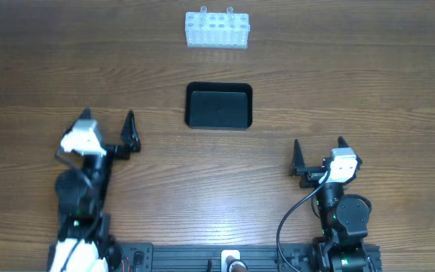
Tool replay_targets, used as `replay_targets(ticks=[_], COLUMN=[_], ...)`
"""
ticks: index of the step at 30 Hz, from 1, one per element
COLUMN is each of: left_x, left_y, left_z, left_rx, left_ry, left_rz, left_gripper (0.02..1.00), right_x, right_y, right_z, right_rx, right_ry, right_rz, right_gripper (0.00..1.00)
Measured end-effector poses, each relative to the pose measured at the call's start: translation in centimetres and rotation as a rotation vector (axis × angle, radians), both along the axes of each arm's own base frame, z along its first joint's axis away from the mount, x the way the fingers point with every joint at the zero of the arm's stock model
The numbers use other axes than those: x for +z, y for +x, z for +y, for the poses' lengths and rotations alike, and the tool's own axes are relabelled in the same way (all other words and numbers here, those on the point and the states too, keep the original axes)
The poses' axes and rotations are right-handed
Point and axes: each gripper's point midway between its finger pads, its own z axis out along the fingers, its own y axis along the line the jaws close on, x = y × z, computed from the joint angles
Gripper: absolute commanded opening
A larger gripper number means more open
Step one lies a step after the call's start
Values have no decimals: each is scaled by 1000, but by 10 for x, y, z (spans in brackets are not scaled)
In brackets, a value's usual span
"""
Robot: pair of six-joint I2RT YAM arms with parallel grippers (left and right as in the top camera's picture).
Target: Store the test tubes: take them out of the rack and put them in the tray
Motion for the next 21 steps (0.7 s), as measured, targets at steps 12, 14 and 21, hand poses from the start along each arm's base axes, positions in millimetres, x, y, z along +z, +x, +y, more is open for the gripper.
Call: replay_targets(ticks=[12, 14, 21], left_x=[44, 38, 21], left_y=[103, 115, 179], left_z=[-73, -87, -125], left_rx=[-175, -203, -247], left_ry=[9, 13, 22], left_rz=[76, 101, 144], left_gripper=[998, 998, 998], right_x=[0, 0, 0], right_y=[0, 0, 0], right_z=[0, 0, 0], right_rx=[0, 0, 0], right_ry=[0, 0, 0], right_rz=[0, 1, 0], right_gripper=[991, 993, 991])
